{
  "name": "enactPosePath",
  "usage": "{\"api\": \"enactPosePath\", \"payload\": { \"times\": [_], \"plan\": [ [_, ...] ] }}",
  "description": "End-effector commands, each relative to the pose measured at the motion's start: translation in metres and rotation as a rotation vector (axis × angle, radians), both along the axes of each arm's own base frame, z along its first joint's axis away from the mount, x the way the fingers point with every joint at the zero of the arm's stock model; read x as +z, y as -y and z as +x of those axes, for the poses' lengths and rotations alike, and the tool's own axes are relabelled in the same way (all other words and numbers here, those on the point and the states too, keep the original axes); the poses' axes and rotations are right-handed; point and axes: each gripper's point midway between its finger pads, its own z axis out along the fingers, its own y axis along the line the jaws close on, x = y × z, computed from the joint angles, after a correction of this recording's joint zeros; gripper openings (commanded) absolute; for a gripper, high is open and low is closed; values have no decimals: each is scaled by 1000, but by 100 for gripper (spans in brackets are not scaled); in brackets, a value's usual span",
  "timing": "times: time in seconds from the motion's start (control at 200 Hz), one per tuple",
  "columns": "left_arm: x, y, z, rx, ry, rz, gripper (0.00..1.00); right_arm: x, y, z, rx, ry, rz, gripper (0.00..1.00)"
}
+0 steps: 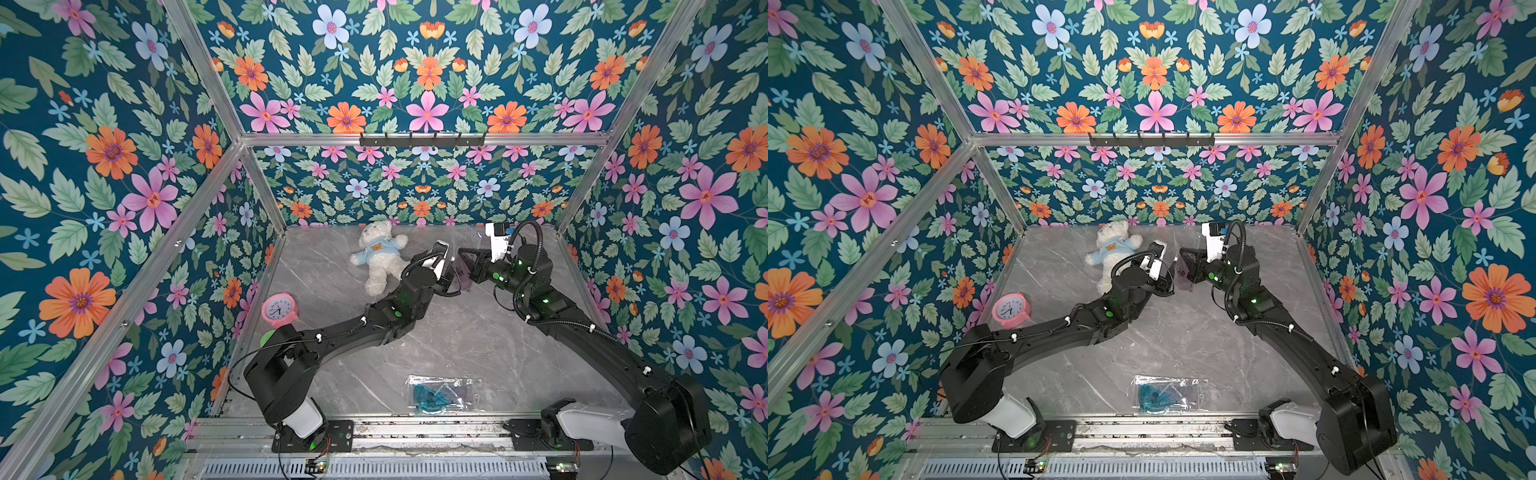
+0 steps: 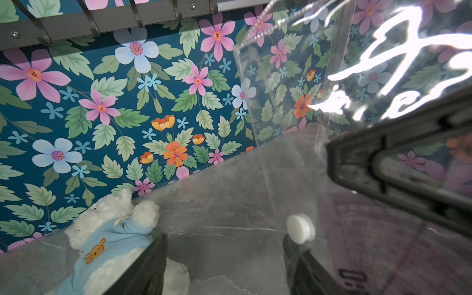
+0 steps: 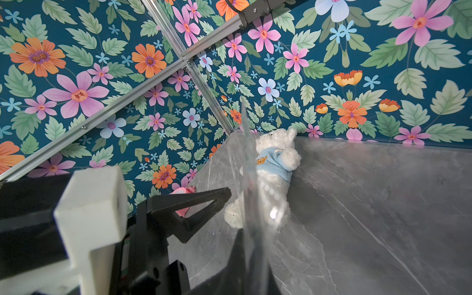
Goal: Open the ruler set and take out the ruler
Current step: Open the ruler set bag.
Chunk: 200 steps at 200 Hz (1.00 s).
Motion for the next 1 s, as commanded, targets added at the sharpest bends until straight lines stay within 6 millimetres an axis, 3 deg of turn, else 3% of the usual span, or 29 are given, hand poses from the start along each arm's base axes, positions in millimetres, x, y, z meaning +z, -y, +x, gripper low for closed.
{"api": "enactPosePath", "payload": {
  "times": [0.0, 0.16, 0.265, 0.53, 0.785, 0.995],
  "plan": [
    [17, -1, 3, 12, 37, -57, 58, -1, -4, -3, 26, -17, 6, 0],
    [15, 1, 2, 2, 29, -62, 30, -1, -4, -4, 24, -19, 9, 0],
    [15, 0, 2, 4, 26, -68, 0, -2, -3, -3, 19, -23, 10, 0],
    [21, -7, -3, -28, 24, -98, 0, -4, 2, -1, -16, -37, 9, 0],
    [39, -39, 7, -86, -17, -243, 0, -10, 10, 2, -50, -60, 10, 0],
    [38, -57, 13, -114, -51, -303, 0, -10, 10, 3, -46, -68, 25, 0]
  ]
}}
